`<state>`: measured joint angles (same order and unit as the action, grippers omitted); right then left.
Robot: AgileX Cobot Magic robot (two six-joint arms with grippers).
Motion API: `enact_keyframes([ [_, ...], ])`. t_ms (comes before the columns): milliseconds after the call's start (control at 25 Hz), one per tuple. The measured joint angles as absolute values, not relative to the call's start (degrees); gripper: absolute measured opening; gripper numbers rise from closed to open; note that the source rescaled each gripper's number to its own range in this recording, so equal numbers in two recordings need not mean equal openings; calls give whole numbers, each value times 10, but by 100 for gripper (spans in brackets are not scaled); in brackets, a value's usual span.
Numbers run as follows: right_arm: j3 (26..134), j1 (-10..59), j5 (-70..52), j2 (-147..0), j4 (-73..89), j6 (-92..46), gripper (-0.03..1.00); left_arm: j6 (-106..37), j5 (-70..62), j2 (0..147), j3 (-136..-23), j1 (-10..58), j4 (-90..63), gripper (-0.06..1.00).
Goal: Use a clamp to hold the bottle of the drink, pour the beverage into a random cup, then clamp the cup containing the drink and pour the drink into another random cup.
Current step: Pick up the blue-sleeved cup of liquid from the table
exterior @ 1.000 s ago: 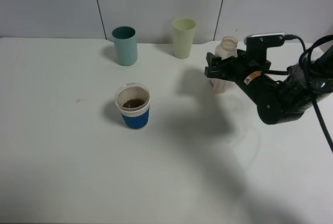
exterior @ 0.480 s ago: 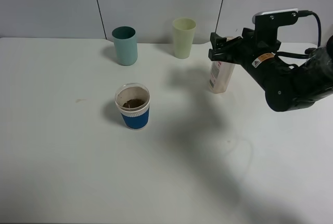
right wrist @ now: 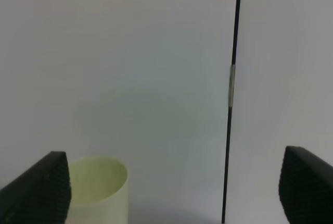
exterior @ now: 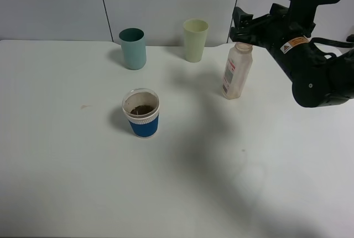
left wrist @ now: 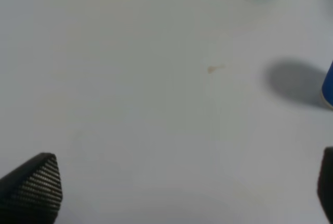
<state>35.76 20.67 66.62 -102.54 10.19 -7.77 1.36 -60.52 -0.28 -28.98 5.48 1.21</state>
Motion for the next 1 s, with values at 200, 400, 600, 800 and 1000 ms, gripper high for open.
enact_keyframes([
  [200, 358, 207, 664, -1019, 102, -78, 65, 14, -605, -3, -290, 55, 12, 100],
  [400, 357, 220, 590, -989, 125, -77, 78, 14, -605, -3, -290, 55, 12, 100],
  [600, 357, 221, 467, -928, 181, -109, 98, 14, -605, -3, -290, 55, 12, 100],
  [800, 357, 221, 418, -883, 191, -145, 100, 14, -605, -3, -290, 55, 12, 100],
  [1000, 357, 221, 333, -831, 200, -173, 100, 14, -605, -3, -290, 55, 12, 100],
])
